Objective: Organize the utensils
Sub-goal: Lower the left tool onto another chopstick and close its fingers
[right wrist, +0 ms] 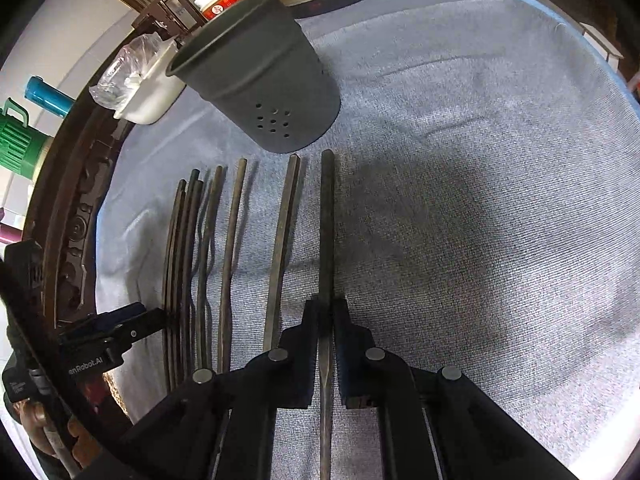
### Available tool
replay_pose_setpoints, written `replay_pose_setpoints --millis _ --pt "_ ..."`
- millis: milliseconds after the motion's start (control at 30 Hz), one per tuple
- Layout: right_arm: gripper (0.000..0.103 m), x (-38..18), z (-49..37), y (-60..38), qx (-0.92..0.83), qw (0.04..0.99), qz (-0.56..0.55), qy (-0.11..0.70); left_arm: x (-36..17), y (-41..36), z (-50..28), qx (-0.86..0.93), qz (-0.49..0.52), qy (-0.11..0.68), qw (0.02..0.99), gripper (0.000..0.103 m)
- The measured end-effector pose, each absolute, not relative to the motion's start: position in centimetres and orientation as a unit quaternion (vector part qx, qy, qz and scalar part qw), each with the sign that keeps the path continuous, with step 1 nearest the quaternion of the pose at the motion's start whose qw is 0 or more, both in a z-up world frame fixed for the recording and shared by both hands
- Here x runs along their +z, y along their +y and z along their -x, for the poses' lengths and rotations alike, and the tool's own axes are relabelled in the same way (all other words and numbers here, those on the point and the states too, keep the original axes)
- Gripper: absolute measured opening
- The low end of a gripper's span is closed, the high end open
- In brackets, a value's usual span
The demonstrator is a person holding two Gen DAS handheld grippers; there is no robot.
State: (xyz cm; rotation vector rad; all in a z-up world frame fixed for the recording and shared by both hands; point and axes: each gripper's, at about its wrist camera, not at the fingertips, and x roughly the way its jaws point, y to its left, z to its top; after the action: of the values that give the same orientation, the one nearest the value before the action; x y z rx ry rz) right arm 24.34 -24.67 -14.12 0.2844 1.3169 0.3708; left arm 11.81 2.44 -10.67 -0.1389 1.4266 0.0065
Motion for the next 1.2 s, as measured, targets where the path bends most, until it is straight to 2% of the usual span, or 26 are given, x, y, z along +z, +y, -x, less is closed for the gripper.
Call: replay_pose_setpoints --millis 167,300,333,600,667,700,1200 --pt "0.010 -13.9 -24.3 -24.5 0.171 0.766 -0.130 0.606 -9.9 0.8 -14.7 -0.003 0.053 0.665 0.745 0.050" --pt "0.010 -14.0 -24.2 -24.4 0.171 0.766 -0.132 0.606 -10.6 0.4 -16.4 -0.001 0.047 0.685 0.727 0.030" --pt "0.010 -14.1 -24.2 -24.2 0.171 0.766 -0.132 0.606 -10.7 0.6 -16.8 -0.001 0.045 0.685 0.727 0.029" --pt "0.010 -13.9 -24.3 -23.9 0.172 0.764 -0.124 0.610 -12.1 2.4 -19.9 -0.001 0.065 0.715 0.697 0.027" --pt "0.010 -13.9 -24.3 -23.8 0.173 0.763 -0.122 0.611 -12.3 3.0 -20.3 0.005 0.065 0.713 0.699 0.018" --pt "0.010 -13.9 -24.3 -23.7 0.173 0.762 -0.119 0.612 -12.2 3.5 -20.3 0.005 0.069 0.713 0.698 0.006" --pt "0.009 -13.7 -26.2 -21.1 0.168 0.727 -0.048 0.664 -13.7 5.5 -22.1 -0.016 0.069 0.725 0.685 0.006"
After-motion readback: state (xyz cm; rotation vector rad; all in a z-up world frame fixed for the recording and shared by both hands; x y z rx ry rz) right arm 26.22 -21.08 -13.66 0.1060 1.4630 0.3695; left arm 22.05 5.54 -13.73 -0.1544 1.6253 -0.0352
